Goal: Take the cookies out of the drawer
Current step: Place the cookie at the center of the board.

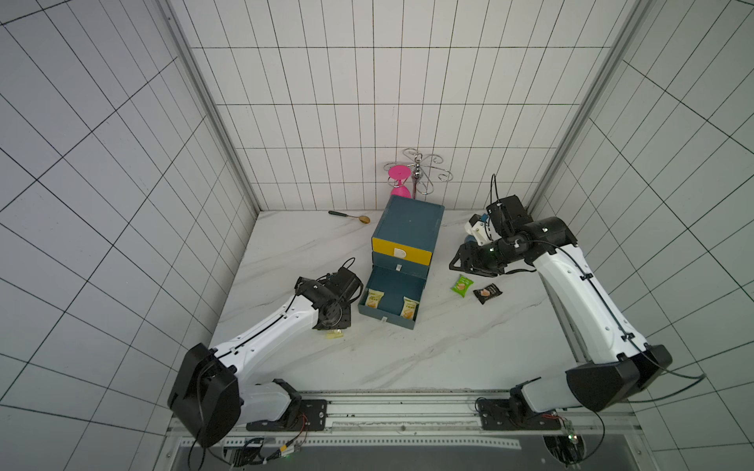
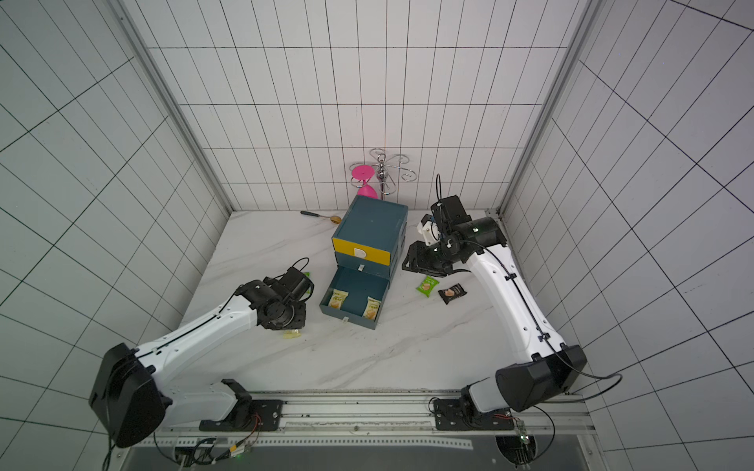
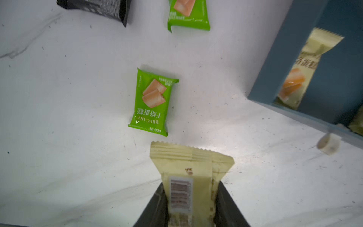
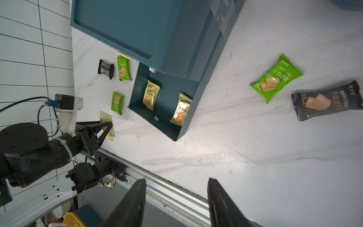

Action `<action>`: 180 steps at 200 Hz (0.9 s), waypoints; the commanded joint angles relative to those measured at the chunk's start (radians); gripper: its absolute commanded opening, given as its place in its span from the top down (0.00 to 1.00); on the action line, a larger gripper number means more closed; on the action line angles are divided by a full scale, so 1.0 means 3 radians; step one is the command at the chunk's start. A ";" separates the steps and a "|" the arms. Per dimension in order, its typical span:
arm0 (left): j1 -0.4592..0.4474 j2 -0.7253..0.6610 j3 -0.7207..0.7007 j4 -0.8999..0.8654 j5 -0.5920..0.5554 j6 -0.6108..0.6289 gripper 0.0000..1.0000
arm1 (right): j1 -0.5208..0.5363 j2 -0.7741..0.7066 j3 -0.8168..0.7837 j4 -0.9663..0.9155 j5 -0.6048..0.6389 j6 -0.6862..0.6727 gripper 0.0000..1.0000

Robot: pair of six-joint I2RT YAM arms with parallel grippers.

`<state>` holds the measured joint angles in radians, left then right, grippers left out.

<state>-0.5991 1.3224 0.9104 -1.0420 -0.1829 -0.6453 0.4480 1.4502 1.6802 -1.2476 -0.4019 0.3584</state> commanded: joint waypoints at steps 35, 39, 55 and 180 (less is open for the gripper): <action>0.0044 0.0383 -0.0069 0.0525 0.0048 -0.0157 0.59 | 0.0116 -0.0099 -0.0156 -0.0030 0.0076 0.0063 0.46; 0.0044 0.0411 -0.0073 0.0547 0.0050 -0.0159 0.58 | 0.0121 -0.0099 -0.0168 -0.0020 0.0075 0.0063 0.46; 0.0053 0.0565 -0.0076 0.0616 0.0045 -0.0136 0.56 | 0.0121 -0.0104 -0.0210 -0.0005 0.0080 0.0068 0.46; -0.0300 -0.0825 0.0009 0.0442 0.0490 -0.0820 0.28 | 0.0930 0.0128 -0.0175 0.0145 0.0266 0.0412 0.47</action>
<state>-0.6247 1.1412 0.9478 -0.9585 -0.1436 -0.7952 0.6575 1.4437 1.6325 -1.2163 -0.3748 0.4259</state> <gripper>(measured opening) 0.733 0.537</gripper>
